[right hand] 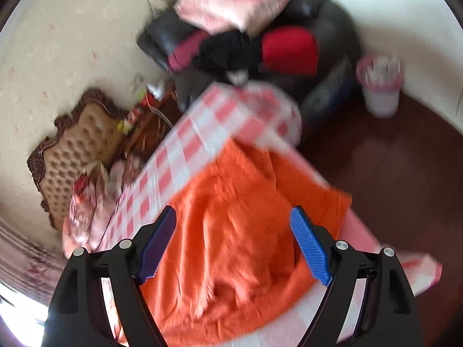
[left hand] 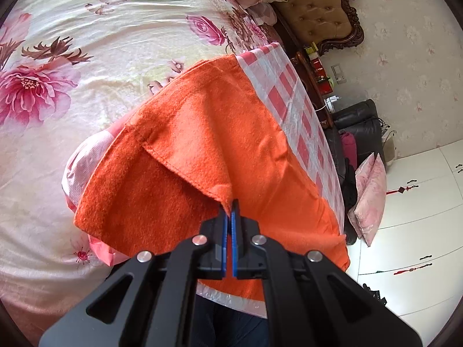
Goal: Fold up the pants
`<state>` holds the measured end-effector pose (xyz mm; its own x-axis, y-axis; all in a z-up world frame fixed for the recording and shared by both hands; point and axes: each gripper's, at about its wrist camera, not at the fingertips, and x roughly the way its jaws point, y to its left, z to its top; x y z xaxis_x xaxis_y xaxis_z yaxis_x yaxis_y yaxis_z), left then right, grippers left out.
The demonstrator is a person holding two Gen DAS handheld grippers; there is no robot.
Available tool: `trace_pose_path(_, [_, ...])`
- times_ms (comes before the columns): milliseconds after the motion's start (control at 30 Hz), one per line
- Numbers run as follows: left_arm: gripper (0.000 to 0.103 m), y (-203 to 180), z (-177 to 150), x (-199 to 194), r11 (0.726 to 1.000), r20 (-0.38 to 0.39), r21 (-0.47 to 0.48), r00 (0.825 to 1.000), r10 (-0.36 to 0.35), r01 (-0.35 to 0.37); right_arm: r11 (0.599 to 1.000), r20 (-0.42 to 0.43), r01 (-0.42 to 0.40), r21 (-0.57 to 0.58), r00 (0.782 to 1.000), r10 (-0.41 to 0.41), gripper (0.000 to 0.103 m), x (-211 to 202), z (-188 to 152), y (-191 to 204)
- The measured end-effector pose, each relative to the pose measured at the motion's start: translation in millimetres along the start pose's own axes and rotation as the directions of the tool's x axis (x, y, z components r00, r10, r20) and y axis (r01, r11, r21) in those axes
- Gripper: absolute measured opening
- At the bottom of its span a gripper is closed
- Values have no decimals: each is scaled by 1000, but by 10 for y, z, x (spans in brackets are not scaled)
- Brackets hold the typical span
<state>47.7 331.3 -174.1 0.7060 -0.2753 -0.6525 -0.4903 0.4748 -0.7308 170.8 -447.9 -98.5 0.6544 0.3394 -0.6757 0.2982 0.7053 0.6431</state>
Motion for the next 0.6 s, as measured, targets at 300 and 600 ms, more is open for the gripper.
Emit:
trace_pose_path(300, [1, -7, 10, 73, 1000, -6, -6, 1000, 17, -17, 980, -205, -59, 192, 974, 99, 81, 155, -409, -277])
trace_pose_path(600, [1, -36, 28, -39, 1000, 11, -2, 1000, -5, 5, 993, -3, -60, 101, 998, 60, 34, 326, 7, -25])
